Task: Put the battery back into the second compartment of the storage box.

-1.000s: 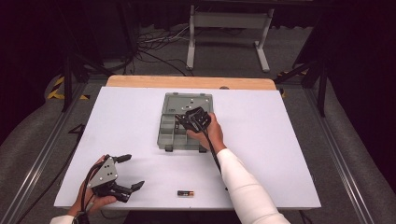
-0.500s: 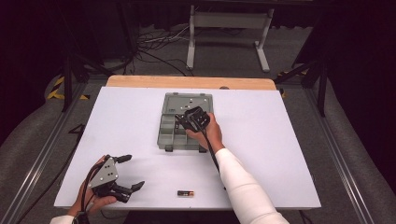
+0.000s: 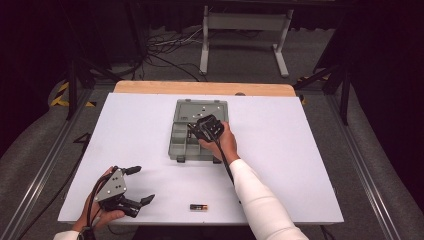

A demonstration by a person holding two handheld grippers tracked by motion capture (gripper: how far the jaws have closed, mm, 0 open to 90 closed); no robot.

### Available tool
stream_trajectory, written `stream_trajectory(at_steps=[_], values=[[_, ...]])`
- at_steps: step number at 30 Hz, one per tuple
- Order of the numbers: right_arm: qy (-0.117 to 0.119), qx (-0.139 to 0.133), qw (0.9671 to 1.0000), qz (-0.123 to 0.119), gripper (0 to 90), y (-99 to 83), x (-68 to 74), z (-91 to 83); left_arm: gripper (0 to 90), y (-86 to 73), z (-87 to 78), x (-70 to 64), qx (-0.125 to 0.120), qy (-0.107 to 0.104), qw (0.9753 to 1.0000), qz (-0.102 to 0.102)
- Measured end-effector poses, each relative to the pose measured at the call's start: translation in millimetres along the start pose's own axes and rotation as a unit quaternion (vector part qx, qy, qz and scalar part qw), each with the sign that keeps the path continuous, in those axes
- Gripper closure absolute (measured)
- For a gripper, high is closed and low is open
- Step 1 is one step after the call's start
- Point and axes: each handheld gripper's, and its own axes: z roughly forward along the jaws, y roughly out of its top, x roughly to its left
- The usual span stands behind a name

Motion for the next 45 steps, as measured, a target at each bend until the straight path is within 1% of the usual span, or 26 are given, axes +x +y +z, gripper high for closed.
stream_trajectory(at_steps=[17, 18, 24, 26, 35, 45], values=[[0.001, 0.004, 1.0, 0.004, 77.6, -1.7, -1.3, 2.1, 4.4, -0.3, 0.0, 0.4, -0.001, -0.001, 1.0, 0.0], [0.001, 0.003, 1.0, 0.005, 78.7, -1.8, -1.3, 1.9, 4.3, -0.3, -0.2, 0.5, 0.0, -0.001, 1.0, 0.001], [0.003, -0.003, 1.0, 0.007, 78.0, -2.1, -0.4, 0.3, 4.4, -0.3, -0.4, 0.5, 0.0, -0.001, 1.0, 0.001], [0.007, -0.007, 0.9999, 0.008, 78.5, -2.3, -0.5, -1.0, 4.4, -0.5, -0.2, 0.4, -0.001, -0.001, 1.0, 0.0], [0.018, -0.027, 0.9994, 0.009, 78.4, -3.2, -0.6, -13.1, 4.4, -0.3, -0.1, 0.2, 0.001, -0.002, 1.0, 0.0], [0.034, -0.056, 0.9978, -0.01, 77.7, -6.3, 4.1, -33.5, 4.4, -0.4, 0.5, -1.0, 0.001, 0.0, 1.0, -0.002]])
